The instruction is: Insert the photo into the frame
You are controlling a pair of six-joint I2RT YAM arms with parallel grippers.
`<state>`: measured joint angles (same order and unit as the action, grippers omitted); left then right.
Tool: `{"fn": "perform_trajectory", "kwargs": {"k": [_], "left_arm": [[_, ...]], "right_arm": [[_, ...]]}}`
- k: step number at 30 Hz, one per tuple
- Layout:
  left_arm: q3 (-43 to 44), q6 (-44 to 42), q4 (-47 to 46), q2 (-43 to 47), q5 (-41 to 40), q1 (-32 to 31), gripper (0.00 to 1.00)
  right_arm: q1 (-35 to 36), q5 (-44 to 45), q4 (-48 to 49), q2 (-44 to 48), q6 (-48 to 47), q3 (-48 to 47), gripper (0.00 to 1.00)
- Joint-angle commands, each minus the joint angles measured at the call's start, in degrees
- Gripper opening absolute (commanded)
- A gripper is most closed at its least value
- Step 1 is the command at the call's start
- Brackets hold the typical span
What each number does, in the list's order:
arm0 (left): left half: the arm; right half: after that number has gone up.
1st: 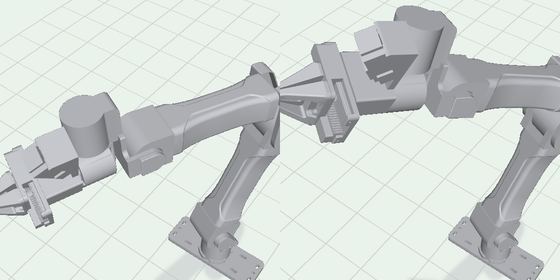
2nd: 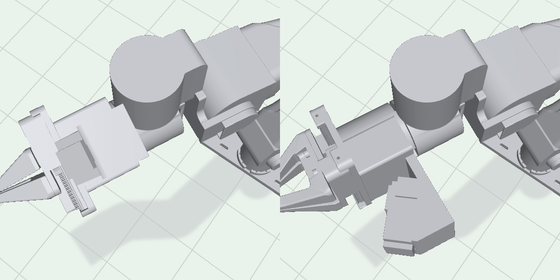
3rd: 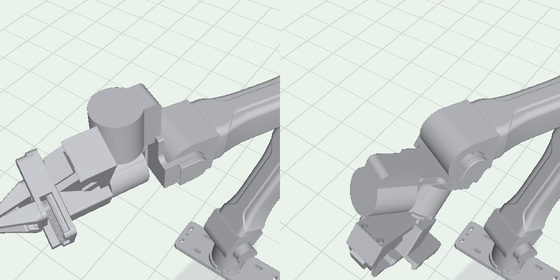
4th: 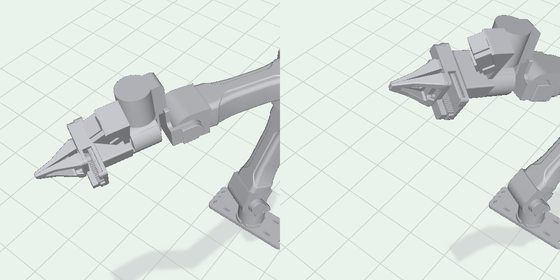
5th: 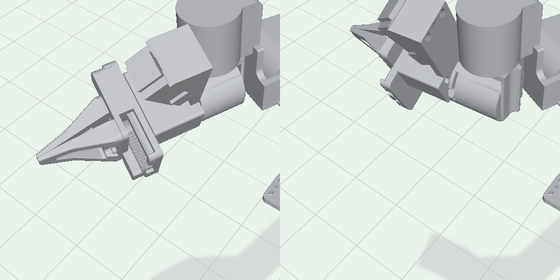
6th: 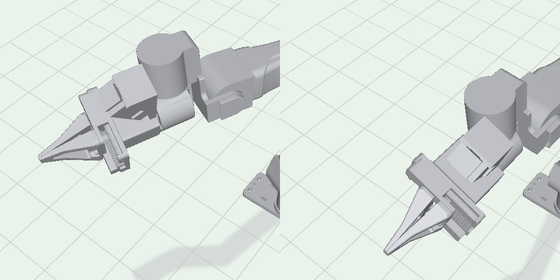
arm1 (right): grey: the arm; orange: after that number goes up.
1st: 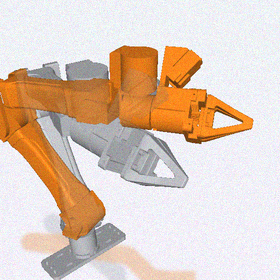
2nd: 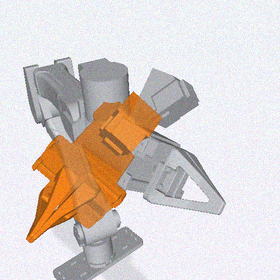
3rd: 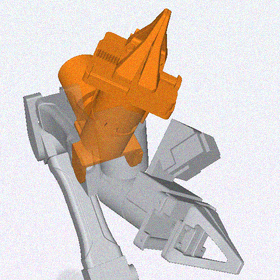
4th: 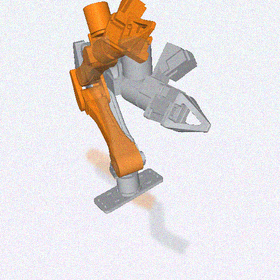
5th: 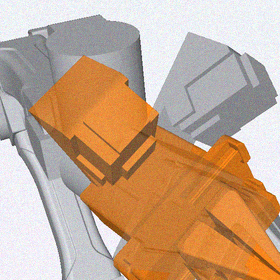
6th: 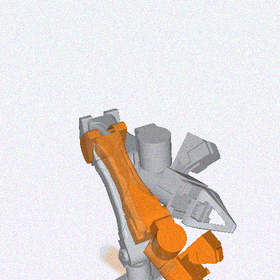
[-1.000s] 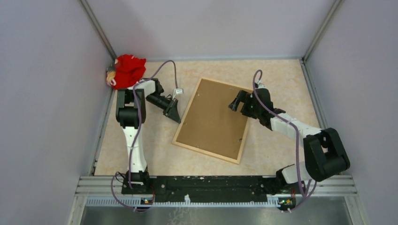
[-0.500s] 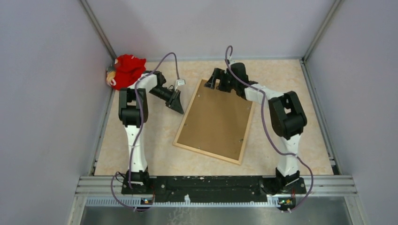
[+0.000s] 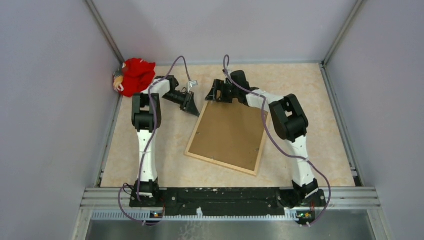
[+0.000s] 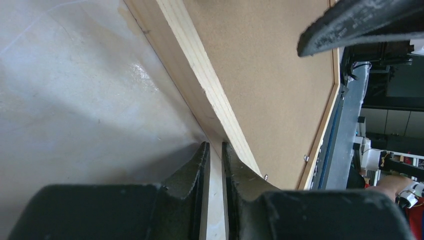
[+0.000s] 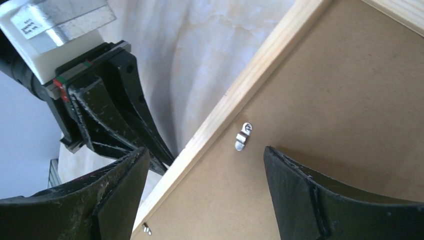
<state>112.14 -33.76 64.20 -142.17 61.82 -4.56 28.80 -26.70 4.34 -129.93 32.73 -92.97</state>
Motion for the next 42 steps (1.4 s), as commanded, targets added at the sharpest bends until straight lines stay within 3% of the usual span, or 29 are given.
{"fn": "perform_trajectory", "kwargs": {"k": [1,42], "left_arm": [[1.0,-0.3,-0.6,-0.6,2.1,-0.8,0.2],[-1.6,-3.7,1.2,1.2,1.2,-1.3,0.13]], "right_arm": [[0.9,-1.9,0.4,-1.4,-0.5,-3.3,0.84],[1.6,-5.8,2.0,-7.1,3.1,-6.6,0.8]]}}
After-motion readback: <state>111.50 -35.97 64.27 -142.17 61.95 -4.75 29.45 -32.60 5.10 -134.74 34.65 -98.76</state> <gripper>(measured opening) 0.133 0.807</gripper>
